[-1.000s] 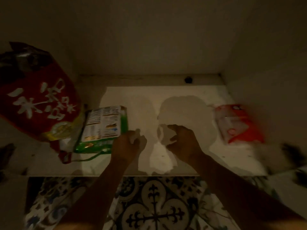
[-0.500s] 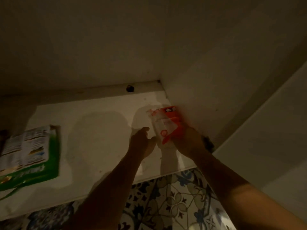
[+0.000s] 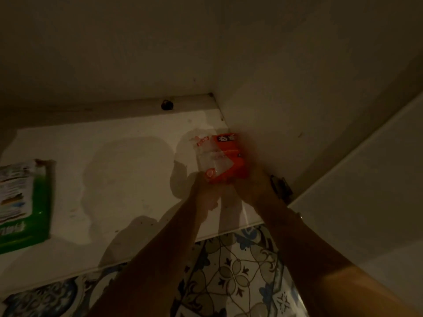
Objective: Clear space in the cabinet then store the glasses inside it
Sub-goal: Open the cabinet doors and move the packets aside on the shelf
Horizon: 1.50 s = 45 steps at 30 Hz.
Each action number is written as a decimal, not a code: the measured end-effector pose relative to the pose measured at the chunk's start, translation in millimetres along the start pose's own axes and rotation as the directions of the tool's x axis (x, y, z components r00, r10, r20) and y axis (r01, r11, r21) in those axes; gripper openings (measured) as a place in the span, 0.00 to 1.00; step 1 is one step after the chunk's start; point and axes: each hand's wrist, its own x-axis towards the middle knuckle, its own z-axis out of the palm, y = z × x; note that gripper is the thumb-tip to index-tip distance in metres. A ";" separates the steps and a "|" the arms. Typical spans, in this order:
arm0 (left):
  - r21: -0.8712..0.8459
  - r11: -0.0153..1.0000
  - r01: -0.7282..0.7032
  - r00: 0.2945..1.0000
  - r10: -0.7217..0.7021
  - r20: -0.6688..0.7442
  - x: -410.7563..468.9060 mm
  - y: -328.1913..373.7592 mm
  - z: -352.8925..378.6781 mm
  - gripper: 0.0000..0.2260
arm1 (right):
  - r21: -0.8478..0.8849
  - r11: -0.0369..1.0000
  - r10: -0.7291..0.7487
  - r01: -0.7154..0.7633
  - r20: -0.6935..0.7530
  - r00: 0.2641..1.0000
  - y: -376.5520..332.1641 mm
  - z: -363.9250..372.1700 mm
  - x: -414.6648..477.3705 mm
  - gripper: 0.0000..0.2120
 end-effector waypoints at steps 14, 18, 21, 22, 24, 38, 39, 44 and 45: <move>0.036 0.964 -0.264 0.945 0.266 -0.188 -39.1 7.4 -57.7 0.11 | -0.342 0.932 -0.187 0.121 -0.166 0.968 2.8 71.1 -31.0 0.15; 0.092 0.972 -0.214 0.929 0.232 -0.288 -29.9 0.6 -64.2 0.22 | -0.374 0.925 0.010 -0.073 -0.166 0.986 -1.2 67.3 -25.8 0.21; 0.013 0.981 -0.193 0.940 0.189 -0.283 -27.4 0.9 -74.4 0.21 | -0.384 0.901 0.155 -0.201 -0.149 0.977 -5.7 68.5 -23.6 0.19; -0.033 0.983 -0.183 0.943 0.165 -0.290 -27.2 1.5 -78.0 0.21 | -0.368 0.904 0.178 -0.218 -0.141 0.974 -5.3 68.5 -22.9 0.19; 0.005 0.983 -0.183 0.929 0.175 -0.326 -28.2 2.3 -88.9 0.22 | -0.350 0.910 0.189 -0.220 -0.120 0.975 -2.0 69.6 -22.4 0.18; -0.260 0.909 -0.325 0.864 0.173 -0.473 -81.3 4.8 -240.6 0.12 | -0.090 0.993 0.089 -0.073 0.185 0.979 -15.3 194.9 -62.4 0.26; -0.253 0.906 -0.339 0.852 0.182 -0.491 -84.4 3.3 -252.6 0.11 | -0.096 0.993 0.084 -0.065 0.201 0.976 -16.2 207.6 -64.3 0.27; -0.267 0.893 -0.363 0.794 0.146 -0.590 -104.7 -5.2 -311.3 0.07 | -0.066 0.995 0.091 -0.074 0.306 0.948 -19.4 272.9 -74.3 0.29; -0.278 0.887 -0.368 0.787 0.138 -0.602 -108.1 -8.1 -324.1 0.07 | -0.035 0.994 0.109 -0.103 0.318 0.942 -19.0 286.3 -75.9 0.28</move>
